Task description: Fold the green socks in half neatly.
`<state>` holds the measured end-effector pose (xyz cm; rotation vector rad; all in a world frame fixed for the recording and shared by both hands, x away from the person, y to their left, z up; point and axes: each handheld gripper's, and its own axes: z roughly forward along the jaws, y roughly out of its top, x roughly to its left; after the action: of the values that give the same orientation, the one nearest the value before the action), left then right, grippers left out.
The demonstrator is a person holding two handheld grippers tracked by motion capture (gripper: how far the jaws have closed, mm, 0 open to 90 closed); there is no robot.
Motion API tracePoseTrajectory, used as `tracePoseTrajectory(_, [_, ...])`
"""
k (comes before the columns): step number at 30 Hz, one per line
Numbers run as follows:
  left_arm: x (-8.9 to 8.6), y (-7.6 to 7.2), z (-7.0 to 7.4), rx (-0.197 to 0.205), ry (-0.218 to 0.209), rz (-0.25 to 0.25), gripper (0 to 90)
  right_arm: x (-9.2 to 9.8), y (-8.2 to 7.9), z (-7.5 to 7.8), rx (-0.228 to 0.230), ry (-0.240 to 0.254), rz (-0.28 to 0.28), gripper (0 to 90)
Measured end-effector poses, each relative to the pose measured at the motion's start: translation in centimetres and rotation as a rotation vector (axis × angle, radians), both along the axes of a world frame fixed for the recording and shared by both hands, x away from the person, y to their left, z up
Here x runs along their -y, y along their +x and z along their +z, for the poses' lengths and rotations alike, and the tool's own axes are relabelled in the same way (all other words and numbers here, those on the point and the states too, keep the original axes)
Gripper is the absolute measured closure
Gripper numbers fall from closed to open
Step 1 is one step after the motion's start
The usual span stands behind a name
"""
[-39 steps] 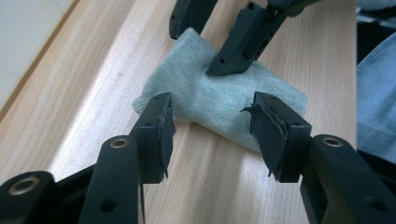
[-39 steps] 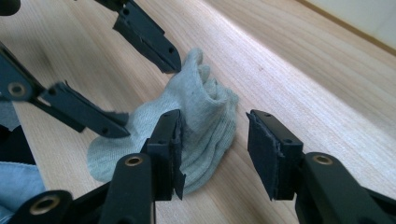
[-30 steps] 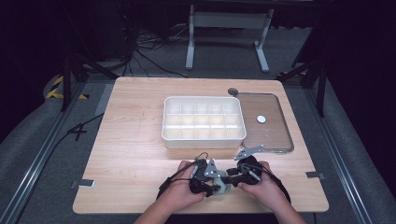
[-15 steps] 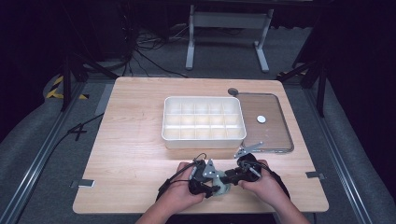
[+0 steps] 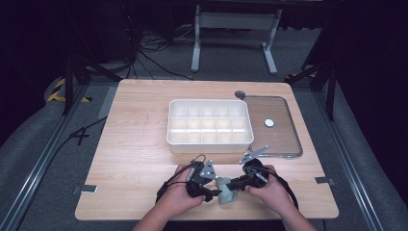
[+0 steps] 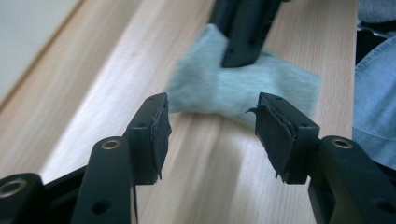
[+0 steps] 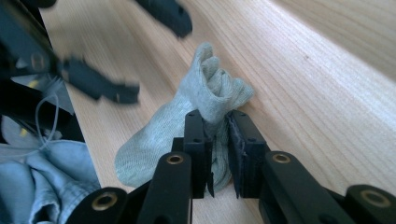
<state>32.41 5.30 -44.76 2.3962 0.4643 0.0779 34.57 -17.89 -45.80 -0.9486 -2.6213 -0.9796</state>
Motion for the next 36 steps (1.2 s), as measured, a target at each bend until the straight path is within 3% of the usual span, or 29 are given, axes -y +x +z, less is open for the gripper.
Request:
tracePoseTrajectory(7, [-3.1, 1.0, 0.7, -0.01, -0.052, 0.13, 45.0, -0.3, -0.6, 1.2, 0.099, -0.036, 0.027, 79.2])
tracePoseTrajectory(14, [-5.4, 1.8, 1.4, -0.005, -0.055, 0.24, 45.1, -0.1, -0.7, 3.3, 0.224, -0.035, 0.022, 79.3])
tracePoseTrajectory(17, [-6.0, 1.9, 1.4, 0.003, -0.065, 0.255, 44.3, 0.1, -0.4, 4.3, 0.275, -0.042, 0.021, 79.3])
tracePoseTrajectory(25, [-6.6, 2.1, 1.7, 0.025, -0.077, 0.27, 43.8, 0.5, 0.4, 7.2, 0.322, -0.04, 0.004, 79.2])
tracePoseTrajectory(27, [-6.7, 2.1, 1.7, 0.023, -0.08, 0.278, 43.7, 0.8, 0.7, 7.9, 0.336, -0.031, -0.009, 79.0])
tracePoseTrajectory(29, [-6.9, 2.2, 1.7, 0.02, -0.082, 0.282, 43.7, 1.1, 1.0, 8.6, 0.321, -0.009, -0.025, 78.7])
tracePoseTrajectory(36, [-7.3, 2.4, 1.9, -0.012, -0.079, 0.297, 45.1, 1.9, 1.8, 10.1, 0.374, -0.037, -0.062, 78.5])
